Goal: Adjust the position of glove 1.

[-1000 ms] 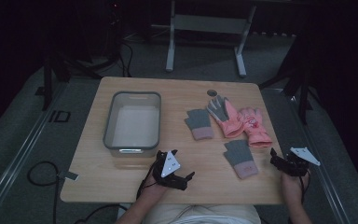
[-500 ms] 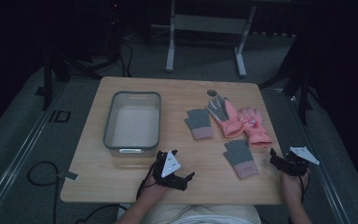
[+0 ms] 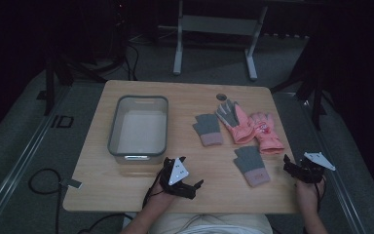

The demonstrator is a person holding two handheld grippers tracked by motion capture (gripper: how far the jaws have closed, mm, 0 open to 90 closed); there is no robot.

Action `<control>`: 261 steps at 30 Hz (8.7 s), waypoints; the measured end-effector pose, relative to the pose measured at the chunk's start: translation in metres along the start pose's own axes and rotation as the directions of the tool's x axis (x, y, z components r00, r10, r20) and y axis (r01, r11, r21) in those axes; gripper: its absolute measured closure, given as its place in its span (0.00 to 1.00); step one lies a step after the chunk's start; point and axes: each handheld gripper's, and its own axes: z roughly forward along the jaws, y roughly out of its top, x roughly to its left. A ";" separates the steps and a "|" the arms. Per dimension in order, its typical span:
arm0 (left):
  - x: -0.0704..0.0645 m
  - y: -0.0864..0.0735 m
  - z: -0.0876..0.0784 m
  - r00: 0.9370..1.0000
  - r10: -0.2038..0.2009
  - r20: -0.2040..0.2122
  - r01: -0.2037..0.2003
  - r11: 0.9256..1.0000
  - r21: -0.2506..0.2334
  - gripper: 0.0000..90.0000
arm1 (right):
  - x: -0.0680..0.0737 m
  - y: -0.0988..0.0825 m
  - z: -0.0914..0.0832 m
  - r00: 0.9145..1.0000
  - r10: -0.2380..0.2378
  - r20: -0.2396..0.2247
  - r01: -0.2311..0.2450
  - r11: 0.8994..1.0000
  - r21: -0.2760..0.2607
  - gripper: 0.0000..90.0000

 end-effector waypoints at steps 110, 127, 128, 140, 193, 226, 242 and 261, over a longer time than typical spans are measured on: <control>-0.001 0.000 0.000 0.999 0.001 0.032 0.000 1.000 -0.007 0.00 | 0.234 0.125 0.130 0.767 -0.186 -0.613 0.345 0.927 0.150 0.68; -0.001 0.000 -0.001 0.999 0.000 0.038 0.000 1.000 -0.012 0.00 | 0.250 0.116 0.151 0.792 -0.245 -0.559 0.425 0.879 0.217 0.92; -0.001 0.000 -0.001 0.999 0.000 0.039 0.000 1.000 -0.013 0.00 | 0.251 0.116 0.151 0.798 -0.233 -0.555 0.415 0.881 0.226 0.94; 0.000 0.000 -0.001 0.999 -0.002 0.036 0.002 1.000 -0.014 0.00 | 0.246 0.143 0.079 0.835 -0.108 -0.540 0.250 0.948 0.198 0.95; -0.003 0.000 0.000 1.000 0.020 0.022 -0.020 1.000 -0.013 0.00 | 0.232 0.086 0.021 0.832 -0.100 -0.545 0.232 0.956 0.179 0.75; -0.002 0.000 0.000 1.000 0.009 0.015 -0.008 1.000 -0.011 0.00 | 0.090 0.043 0.032 0.782 -0.210 -0.587 0.408 0.884 0.228 0.72; -0.002 0.000 0.000 1.000 0.006 0.014 -0.005 1.000 -0.010 0.00 | 0.106 0.040 0.017 0.818 -0.146 -0.556 0.340 0.903 0.264 0.95; -0.003 0.000 0.000 1.000 0.020 0.001 -0.020 1.000 -0.007 0.00 | 0.134 0.067 -0.030 0.906 0.023 -0.423 0.082 0.970 0.227 0.95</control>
